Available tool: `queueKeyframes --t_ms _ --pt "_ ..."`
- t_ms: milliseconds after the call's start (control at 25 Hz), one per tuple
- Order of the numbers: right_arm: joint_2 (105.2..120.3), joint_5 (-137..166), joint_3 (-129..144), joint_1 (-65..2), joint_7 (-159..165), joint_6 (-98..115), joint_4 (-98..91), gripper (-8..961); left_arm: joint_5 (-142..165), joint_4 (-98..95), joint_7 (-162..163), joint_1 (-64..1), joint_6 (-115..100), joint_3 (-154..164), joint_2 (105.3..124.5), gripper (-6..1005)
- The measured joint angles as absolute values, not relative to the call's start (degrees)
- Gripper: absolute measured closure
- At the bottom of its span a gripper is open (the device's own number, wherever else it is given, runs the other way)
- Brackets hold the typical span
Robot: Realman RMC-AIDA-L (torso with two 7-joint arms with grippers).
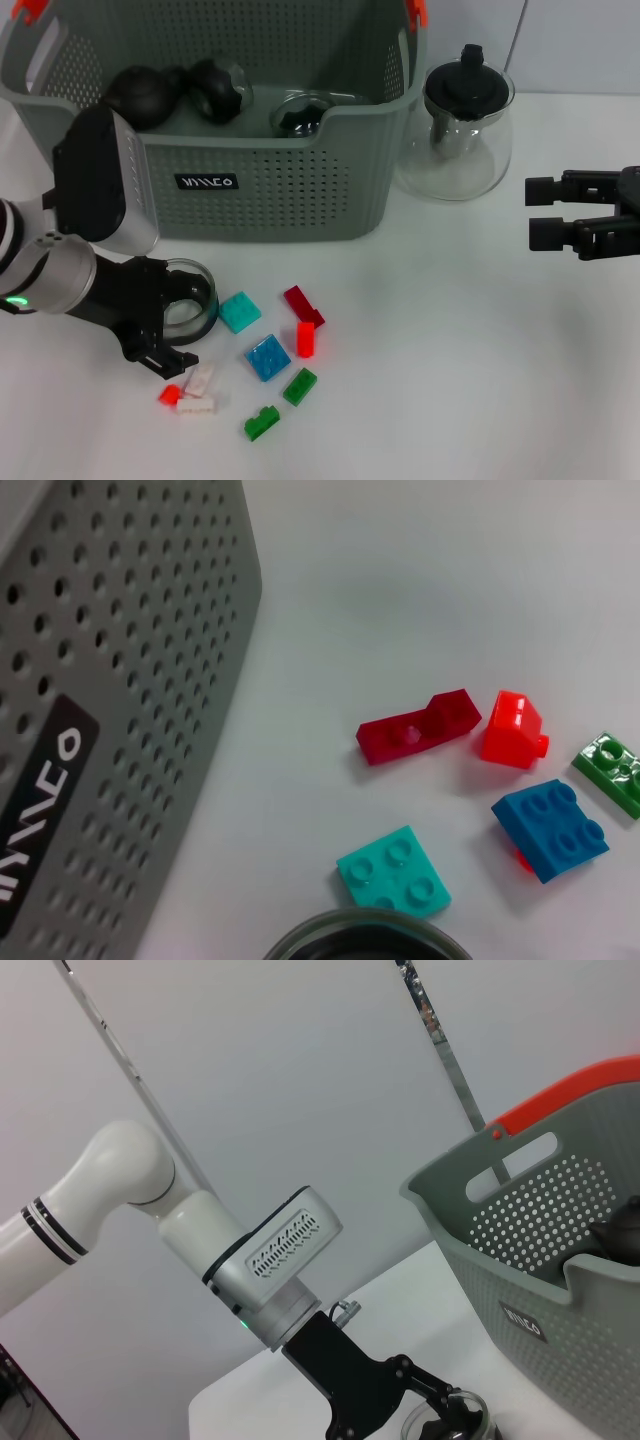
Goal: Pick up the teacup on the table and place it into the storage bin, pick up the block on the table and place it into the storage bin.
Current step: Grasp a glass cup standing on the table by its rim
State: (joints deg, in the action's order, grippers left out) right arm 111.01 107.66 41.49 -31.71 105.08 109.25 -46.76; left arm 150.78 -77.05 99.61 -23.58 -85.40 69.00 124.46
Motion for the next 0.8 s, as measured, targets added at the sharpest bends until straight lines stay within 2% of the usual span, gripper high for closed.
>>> queueKeyframes --t_ms 360,800 --pt "111.06 107.66 41.48 -31.80 105.03 109.25 -46.75 8 152.80 -75.02 101.91 -24.43 -84.32 69.40 124.44 90" --pt "111.10 107.67 41.99 -31.82 104.96 109.25 -46.76 8 154.07 -73.72 103.08 -24.76 -83.15 70.49 124.46 502"
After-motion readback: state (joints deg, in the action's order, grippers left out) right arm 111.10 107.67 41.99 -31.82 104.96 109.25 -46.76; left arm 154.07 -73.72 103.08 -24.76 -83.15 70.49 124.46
